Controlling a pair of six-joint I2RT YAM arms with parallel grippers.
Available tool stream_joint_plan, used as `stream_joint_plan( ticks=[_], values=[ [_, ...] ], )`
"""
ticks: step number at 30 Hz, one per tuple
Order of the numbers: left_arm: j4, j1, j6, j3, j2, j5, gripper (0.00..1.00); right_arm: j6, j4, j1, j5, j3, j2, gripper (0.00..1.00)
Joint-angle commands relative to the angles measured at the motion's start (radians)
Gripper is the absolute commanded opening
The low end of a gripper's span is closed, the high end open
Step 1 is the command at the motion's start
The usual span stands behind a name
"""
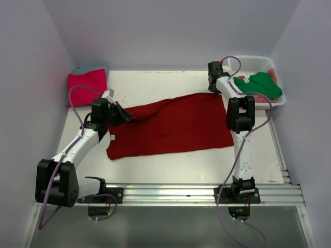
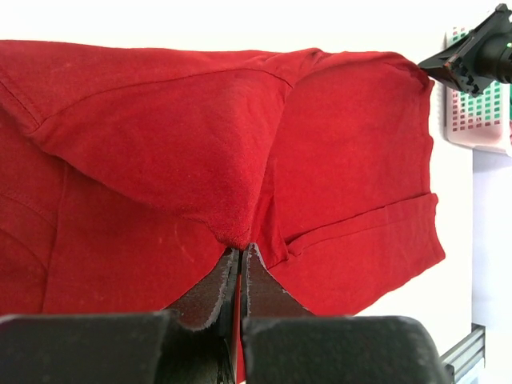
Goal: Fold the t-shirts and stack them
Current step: Grap the side of the flattened tshirt furthest away from the robot with both arms, then fold the other side of the tshirt into a rectangle
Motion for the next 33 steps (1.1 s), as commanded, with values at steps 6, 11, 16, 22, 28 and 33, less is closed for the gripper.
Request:
stream_joint_plan(
  ticks=[6, 11, 16, 22, 28, 33],
  values=[
    [0.075, 0.003, 0.048, 0.042, -0.007, -0.037, 0.0, -0.027, 0.024, -0.008, 0.129, -0.033, -0.12, 0.0],
    [0.019, 0.024, 0.051, 0.11, -0.054, -0.134, 0.0, -0.079, 0.132, -0.009, 0.149, -0.11, -0.221, 0.0],
    [-0.014, 0.029, 0.061, 0.137, -0.097, -0.192, 0.0, -0.115, 0.201, -0.008, 0.131, -0.186, -0.316, 0.0],
    [-0.07, 0.031, 0.048, 0.148, -0.099, -0.151, 0.0, -0.113, 0.201, -0.001, 0.109, -0.336, -0.422, 0.0],
    [-0.138, 0.031, 0.059, 0.131, -0.117, -0.111, 0.0, -0.066, 0.166, 0.014, 0.12, -0.563, -0.565, 0.0],
    [-0.207, 0.031, 0.078, 0.137, -0.147, -0.094, 0.0, -0.023, 0.13, 0.035, 0.117, -0.723, -0.675, 0.0]
  ],
)
